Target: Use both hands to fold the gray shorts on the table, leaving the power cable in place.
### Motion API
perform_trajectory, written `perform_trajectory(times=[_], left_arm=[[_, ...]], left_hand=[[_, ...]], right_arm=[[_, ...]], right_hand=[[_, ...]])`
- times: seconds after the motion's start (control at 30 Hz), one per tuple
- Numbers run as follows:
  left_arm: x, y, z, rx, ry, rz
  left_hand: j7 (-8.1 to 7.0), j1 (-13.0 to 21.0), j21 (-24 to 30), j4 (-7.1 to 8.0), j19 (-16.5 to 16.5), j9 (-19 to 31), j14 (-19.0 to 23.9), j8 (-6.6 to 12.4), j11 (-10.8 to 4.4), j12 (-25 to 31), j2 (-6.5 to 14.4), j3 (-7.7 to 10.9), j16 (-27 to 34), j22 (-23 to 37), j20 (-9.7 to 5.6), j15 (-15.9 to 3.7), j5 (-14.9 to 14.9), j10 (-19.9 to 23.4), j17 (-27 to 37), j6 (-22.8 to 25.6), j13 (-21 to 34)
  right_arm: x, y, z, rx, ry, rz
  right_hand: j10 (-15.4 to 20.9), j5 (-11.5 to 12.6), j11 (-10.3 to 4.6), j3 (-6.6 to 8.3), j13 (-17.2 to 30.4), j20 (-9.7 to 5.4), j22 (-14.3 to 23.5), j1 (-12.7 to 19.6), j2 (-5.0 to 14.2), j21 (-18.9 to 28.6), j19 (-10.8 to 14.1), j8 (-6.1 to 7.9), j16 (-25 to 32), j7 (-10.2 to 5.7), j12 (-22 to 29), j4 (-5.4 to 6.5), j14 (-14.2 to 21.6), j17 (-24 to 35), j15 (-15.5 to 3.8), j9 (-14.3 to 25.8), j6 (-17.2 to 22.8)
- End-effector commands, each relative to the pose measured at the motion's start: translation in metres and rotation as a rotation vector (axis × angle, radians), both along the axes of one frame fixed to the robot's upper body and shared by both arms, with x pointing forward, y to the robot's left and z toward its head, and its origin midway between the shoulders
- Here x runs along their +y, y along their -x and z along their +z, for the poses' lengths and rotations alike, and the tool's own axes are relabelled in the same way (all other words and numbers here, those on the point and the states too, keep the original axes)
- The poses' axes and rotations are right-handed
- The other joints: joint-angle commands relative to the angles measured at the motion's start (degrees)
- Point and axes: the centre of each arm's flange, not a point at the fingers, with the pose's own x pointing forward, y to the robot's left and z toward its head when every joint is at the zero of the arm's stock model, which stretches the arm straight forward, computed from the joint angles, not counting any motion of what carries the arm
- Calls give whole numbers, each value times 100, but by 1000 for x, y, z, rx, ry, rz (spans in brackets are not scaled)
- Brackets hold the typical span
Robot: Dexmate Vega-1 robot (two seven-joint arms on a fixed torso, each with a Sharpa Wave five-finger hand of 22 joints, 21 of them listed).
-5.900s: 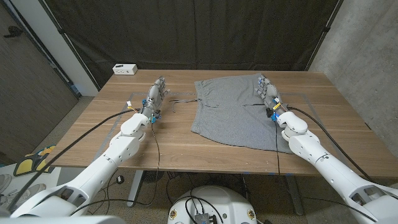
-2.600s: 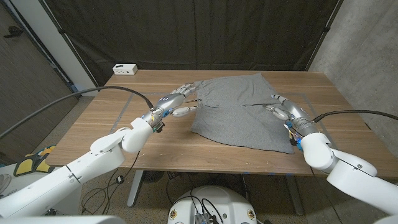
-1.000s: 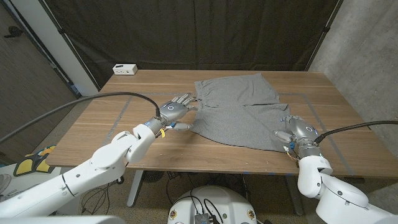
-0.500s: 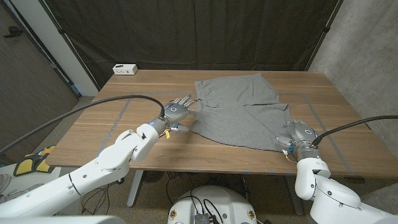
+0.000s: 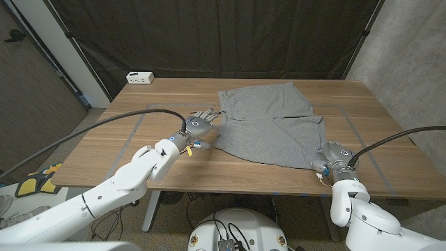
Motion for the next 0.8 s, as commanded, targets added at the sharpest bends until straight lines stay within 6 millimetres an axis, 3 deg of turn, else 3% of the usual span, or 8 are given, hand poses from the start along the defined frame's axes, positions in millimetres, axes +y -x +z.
perform_trajectory(times=[0.03, 0.37, 0.47, 0.8], left_arm=[[1, -11, -8, -10, 13, -32], [1, -20, -15, -19, 16, -50], [2, -23, -18, -40, 26, -66], [4, -35, -25, -62, 48, -94]], left_hand=[[-22, 128, -27, 15, 101, 19, -91, 27, -34, 26, 0, -62, 17, 13, -5, -98, 14, 114, 6, 173, 24], [-62, 268, -41, 22, 254, 13, 39, -24, -124, 43, 21, -141, 24, 17, -63, -221, 11, 265, 4, 302, 22], [-16, 340, -39, 31, 336, 13, 132, -3, -144, 70, 80, -154, 36, 20, -79, -286, 1, 390, 2, 473, 21], [-12, 488, -22, 67, 567, 13, 355, -46, -271, 101, 295, -193, 40, 31, -125, -408, -67, 663, -3, 728, 19]], right_arm=[[2, 1, -17, 74, -10, -6], [5, -3, -25, 50, 30, -34], [5, -5, -29, 6, 53, -54], [2, -17, -37, 28, 61, -59]], right_hand=[[-14, 30, -2, 2, 10, -26, 10, 100, -20, -8, 22, -9, -6, -24, -15, 22, -30, 18, -173, 9, -8], [-229, 96, -38, 15, 22, -58, 12, 446, -55, -40, -37, -149, -51, -100, -88, 34, -194, 25, -170, 17, -232], [-148, 117, -54, 25, 26, -137, 14, 561, -5, -12, 38, -138, -6, -123, -47, 55, -112, 34, -228, 21, -156], [118, 135, -121, -36, 27, -194, 19, 739, 52, 41, 219, -47, 85, -183, 35, 101, 108, 51, -332, 23, 217]])
